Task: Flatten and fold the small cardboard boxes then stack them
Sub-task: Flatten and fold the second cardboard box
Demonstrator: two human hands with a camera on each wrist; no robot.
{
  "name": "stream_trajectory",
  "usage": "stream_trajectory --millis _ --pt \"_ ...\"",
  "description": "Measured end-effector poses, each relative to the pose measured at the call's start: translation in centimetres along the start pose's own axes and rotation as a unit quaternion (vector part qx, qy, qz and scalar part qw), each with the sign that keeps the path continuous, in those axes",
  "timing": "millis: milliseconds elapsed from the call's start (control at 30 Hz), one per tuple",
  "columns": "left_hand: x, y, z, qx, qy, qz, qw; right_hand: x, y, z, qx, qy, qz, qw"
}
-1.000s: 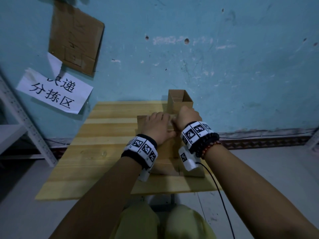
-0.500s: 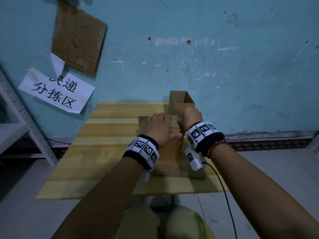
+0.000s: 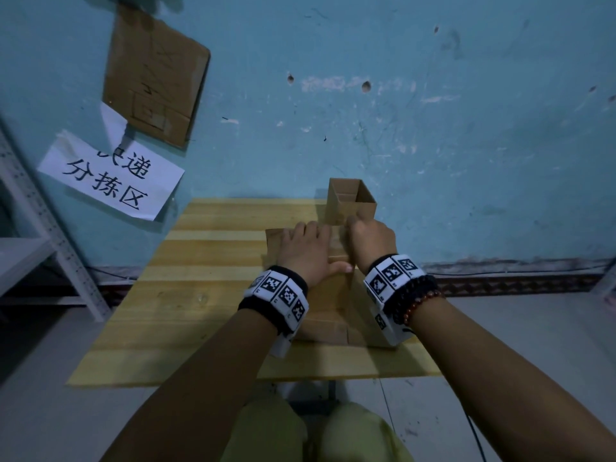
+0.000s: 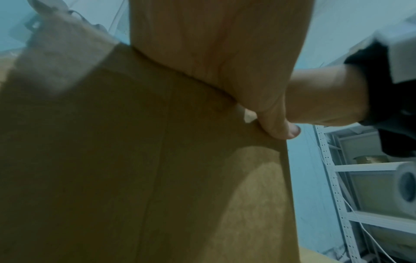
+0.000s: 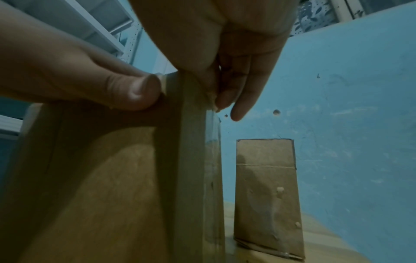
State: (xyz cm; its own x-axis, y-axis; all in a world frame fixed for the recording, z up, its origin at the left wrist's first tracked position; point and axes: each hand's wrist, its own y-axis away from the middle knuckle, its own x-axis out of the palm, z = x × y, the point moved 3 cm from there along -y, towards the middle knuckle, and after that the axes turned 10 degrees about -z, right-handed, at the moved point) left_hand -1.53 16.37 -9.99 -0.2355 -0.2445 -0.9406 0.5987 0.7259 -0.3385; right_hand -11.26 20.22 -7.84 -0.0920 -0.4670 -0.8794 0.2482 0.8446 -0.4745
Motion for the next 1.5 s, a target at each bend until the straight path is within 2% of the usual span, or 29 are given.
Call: stream_trajectory --millis 67,133,200,300,333,400,600,833,1000,1067,1167,1267,1367,1433,1500 --pt "0.0 0.0 -0.1 -0.001 -0.004 0.0 1.0 0.2 0.1 0.0 -0.007 -0.015 -0.012 1.0" --pt "0.0 -0.1 -0.1 0.0 -0.006 -0.002 1.0 0.2 0.2 -0.2 0.02 -0.047 -0.014 0.999" --pt "0.0 -0.1 -0.2 0.003 -0.005 -0.002 1.0 0.2 0.1 -0.7 0.079 -0.112 -0.009 0.99" --pt "-0.1 0.0 -0.1 0.004 -0.011 0.002 1.0 0.3 -0.4 -1.5 0.195 -0.253 -0.014 0.947" --pt "-0.1 0.0 -0.1 0.003 -0.012 0.004 1.0 0.4 -0.6 -1.6 0.221 -0.271 -0.007 0.937" --pt "-0.1 -0.1 0.0 0.001 -0.012 0.006 1.0 0.6 -0.9 -1.7 0.242 -0.257 0.027 0.935" --pt "0.0 0.0 -0.3 0.003 -0.011 0.008 1.0 1.1 -1.5 -1.8 0.231 -0.199 0.078 0.949" --pt "0.1 0.0 -0.2 0.001 -0.003 0.003 1.0 1.3 -1.4 -1.5 0.223 -0.156 0.059 0.961" --pt "0.2 0.0 0.0 -0.003 0.002 0.002 1.0 1.0 -1.0 -1.4 0.214 -0.184 0.037 0.959" --pt "0.2 0.0 0.1 -0.002 0.004 -0.005 1.0 1.4 -1.0 -1.9 0.235 -0.242 0.019 0.941" --pt "-0.1 0.0 0.3 -0.012 0.034 -0.022 0.999 2.6 -0.9 -2.7 0.283 -0.359 0.018 0.889" --pt "-0.6 0.0 0.5 -0.03 0.081 -0.03 0.996 2.5 -0.8 -2.8 0.295 -0.438 0.019 0.849" --pt "-1.5 -0.2 0.9 -0.06 0.191 -0.053 0.978 1.2 -1.8 -2.5 0.273 -0.46 -0.011 0.845" --pt "-2.1 -0.3 1.2 -0.073 0.325 -0.066 0.941 -0.2 -2.7 -2.0 0.256 -0.471 -0.038 0.844" --pt "-2.3 -0.4 1.3 -0.077 0.429 -0.074 0.897 -1.9 -3.4 -1.3 0.22 -0.455 -0.056 0.861"
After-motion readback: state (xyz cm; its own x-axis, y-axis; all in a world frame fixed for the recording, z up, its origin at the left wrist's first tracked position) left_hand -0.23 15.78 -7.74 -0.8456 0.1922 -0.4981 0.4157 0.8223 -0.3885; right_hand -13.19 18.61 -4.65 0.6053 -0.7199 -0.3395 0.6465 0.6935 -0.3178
